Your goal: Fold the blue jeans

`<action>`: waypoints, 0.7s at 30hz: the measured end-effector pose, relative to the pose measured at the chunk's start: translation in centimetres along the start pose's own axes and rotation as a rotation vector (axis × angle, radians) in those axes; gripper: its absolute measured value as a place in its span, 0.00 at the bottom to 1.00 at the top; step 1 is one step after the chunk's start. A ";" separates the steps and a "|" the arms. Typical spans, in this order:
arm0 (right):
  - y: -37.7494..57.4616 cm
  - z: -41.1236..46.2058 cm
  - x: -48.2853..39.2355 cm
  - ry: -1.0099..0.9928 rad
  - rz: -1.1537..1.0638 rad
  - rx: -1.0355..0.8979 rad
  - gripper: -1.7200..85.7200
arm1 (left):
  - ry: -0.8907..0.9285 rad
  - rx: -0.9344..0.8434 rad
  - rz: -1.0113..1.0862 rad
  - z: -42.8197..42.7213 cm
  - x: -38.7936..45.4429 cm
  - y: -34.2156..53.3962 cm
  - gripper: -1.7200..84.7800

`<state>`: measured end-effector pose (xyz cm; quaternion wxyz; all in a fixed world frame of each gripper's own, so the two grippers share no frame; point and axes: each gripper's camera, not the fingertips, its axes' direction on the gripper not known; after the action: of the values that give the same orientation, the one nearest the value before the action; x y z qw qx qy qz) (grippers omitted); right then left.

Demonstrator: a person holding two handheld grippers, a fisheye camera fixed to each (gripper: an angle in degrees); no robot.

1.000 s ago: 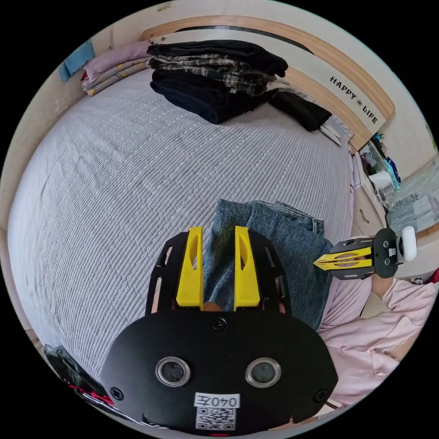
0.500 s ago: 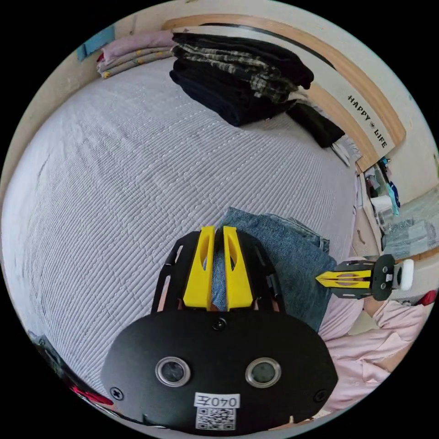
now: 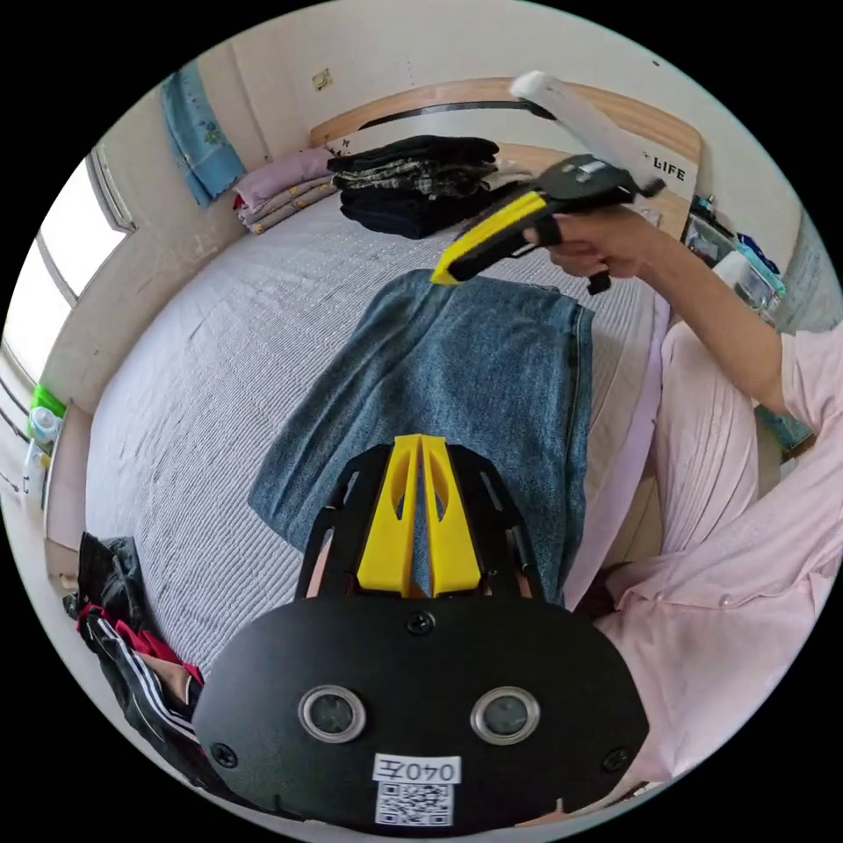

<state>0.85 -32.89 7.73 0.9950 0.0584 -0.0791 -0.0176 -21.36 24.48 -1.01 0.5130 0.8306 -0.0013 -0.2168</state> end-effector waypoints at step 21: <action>-17.2 12.4 0.6 -0.361 -0.559 -0.516 0.01 | -0.124 -0.169 0.097 4.3 14.8 0.3 0.01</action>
<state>-0.94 -51.36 17.92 0.9041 -0.1775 -0.2263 -0.3161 -9.44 17.35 -7.74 0.5901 0.7682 -0.0548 -0.2421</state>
